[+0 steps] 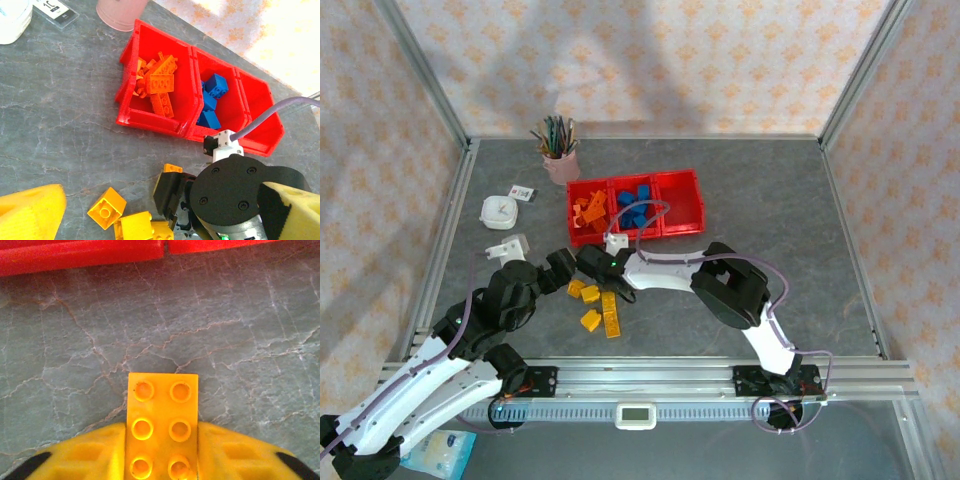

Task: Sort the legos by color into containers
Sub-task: Pick up the lego from the center of the table, then place the lego in the container.

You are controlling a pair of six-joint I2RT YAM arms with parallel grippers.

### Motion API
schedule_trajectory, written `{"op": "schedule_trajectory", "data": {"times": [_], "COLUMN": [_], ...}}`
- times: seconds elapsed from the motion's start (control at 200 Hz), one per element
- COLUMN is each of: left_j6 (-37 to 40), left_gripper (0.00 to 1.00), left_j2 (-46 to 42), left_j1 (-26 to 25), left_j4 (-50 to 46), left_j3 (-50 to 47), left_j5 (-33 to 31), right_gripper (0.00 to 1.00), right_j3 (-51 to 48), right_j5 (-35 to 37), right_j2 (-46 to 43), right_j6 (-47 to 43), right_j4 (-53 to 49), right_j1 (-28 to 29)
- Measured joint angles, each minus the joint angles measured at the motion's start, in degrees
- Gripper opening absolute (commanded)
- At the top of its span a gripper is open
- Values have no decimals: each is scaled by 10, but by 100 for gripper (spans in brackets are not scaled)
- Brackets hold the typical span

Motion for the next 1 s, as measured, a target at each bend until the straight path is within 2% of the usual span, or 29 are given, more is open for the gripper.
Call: {"op": "schedule_trajectory", "data": {"times": [0.245, 0.425, 0.561, 0.676, 0.821, 0.996], "left_j6": [0, 1, 4, 8, 12, 23], "left_gripper": [99, 99, 99, 99, 99, 99], "left_j2": [12, 28, 50, 80, 120, 162], "left_j1": [0, 0, 0, 1, 1, 1], "left_j4": [1, 5, 27, 53, 89, 125], "left_j3": [0, 0, 0, 0, 0, 7], "left_j5": [3, 8, 22, 35, 51, 64], "right_gripper": [28, 28, 28, 29, 29, 30], "right_j3": [-20, -71, -91, -91, -75, -7], "right_j5": [3, 14, 26, 28, 26, 19], "right_j2": [-17, -105, -195, -238, -223, -137], "right_j6": [-7, -23, -46, -83, -146, -216], "right_j4": [21, 22, 22, 33, 44, 61], "right_j1": [-3, -26, -73, -143, -220, -265]}}
